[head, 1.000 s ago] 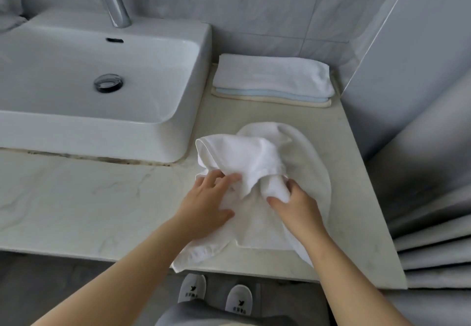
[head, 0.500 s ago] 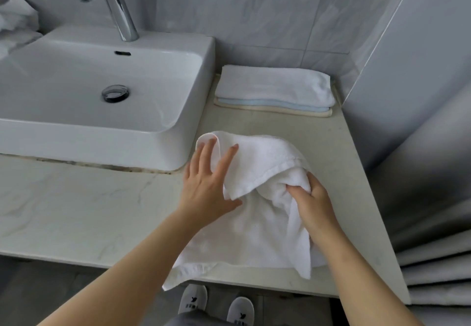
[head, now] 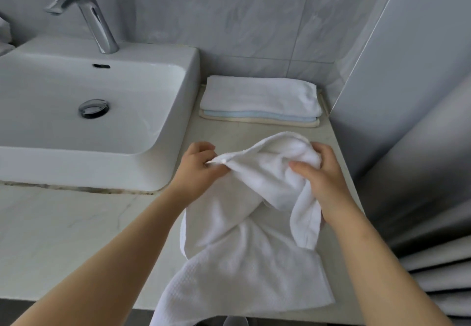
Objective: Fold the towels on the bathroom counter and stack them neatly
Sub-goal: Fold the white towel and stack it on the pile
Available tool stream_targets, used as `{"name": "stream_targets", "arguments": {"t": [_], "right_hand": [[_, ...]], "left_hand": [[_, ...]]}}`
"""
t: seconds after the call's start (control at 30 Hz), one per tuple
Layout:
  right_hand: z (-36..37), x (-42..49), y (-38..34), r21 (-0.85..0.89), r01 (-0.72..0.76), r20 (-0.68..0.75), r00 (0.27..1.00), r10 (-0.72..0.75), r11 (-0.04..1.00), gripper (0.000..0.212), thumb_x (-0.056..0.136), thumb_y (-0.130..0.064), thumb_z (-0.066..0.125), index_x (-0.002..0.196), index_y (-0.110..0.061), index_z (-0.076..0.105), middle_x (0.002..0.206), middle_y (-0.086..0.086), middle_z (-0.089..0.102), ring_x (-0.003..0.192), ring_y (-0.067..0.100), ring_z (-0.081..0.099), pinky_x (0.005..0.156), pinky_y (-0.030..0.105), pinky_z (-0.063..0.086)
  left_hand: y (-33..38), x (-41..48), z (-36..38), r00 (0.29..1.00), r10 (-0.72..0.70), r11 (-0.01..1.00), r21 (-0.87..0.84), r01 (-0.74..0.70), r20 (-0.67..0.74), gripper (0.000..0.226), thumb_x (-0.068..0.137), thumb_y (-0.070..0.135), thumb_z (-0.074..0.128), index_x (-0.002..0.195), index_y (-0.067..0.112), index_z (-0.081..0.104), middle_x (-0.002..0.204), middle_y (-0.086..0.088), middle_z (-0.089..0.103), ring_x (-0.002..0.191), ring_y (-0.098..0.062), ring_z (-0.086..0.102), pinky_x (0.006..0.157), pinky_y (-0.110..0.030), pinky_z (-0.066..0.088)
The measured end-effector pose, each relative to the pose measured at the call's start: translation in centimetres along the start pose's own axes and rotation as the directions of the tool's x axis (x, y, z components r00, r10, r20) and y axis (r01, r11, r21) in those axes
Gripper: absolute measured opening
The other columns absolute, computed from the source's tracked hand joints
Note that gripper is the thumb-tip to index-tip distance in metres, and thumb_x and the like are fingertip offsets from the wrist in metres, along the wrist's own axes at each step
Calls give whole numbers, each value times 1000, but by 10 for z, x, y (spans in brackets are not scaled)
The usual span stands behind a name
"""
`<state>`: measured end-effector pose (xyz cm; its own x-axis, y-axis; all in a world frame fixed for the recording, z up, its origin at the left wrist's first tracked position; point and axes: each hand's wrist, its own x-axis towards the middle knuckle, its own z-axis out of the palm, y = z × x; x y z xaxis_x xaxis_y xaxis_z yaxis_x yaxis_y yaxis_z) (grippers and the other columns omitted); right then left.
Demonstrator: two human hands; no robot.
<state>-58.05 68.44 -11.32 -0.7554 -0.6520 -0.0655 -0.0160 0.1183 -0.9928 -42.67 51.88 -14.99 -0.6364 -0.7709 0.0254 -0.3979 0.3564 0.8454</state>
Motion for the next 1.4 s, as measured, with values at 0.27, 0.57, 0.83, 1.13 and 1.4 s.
{"name": "stream_targets", "arguments": {"t": [0.27, 0.57, 0.83, 1.13, 1.4], "right_hand": [[1, 60, -22, -224, 137, 15, 990, -137, 965, 37, 83, -10, 61, 109, -30, 46, 95, -18, 53, 88, 1, 53, 72, 22, 43], [6, 100, 12, -877, -28, -223, 907, -356, 479, 54, 79, -19, 68, 130, -22, 50, 136, 9, 44, 121, 34, 37, 96, 40, 26], [7, 98, 38, -673, 88, -450, 739, -501, 734, 26, 85, -25, 60, 98, -3, 60, 89, 16, 54, 70, 25, 48, 59, 27, 28], [18, 101, 52, -892, 9, -88, 977, -193, 452, 35, 88, -42, 55, 106, -12, 62, 100, 7, 66, 98, 29, 57, 82, 37, 39], [14, 110, 51, -808, 190, 17, 953, -302, 557, 60, 79, -65, 36, 72, -14, 66, 59, -9, 52, 77, 24, 52, 75, 33, 32]], "left_hand": [[25, 30, -8, 935, -115, 894, -375, 245, 337, 36, 70, 44, 75, 89, 16, 62, 79, 1, 68, 70, -15, 64, 64, -28, 53], [-2, 96, 16, 866, -457, 850, -387, 359, -201, 14, 91, 22, 57, 103, 14, 55, 97, -10, 60, 71, -21, 57, 70, -31, 47], [-11, 83, 43, 960, 33, 781, 607, 148, -277, 56, 84, 22, 59, 135, 30, 38, 141, -7, 27, 127, -31, 26, 105, -39, 24], [-23, 97, 45, 969, -224, 707, 702, 88, 104, 42, 91, 35, 45, 133, 36, 42, 140, 4, 37, 131, -25, 30, 104, -38, 27], [-21, 109, 40, 961, -275, 695, 692, 193, 9, 57, 91, 47, 49, 140, 26, 28, 129, -9, 44, 120, -32, 38, 90, -43, 39]]}}
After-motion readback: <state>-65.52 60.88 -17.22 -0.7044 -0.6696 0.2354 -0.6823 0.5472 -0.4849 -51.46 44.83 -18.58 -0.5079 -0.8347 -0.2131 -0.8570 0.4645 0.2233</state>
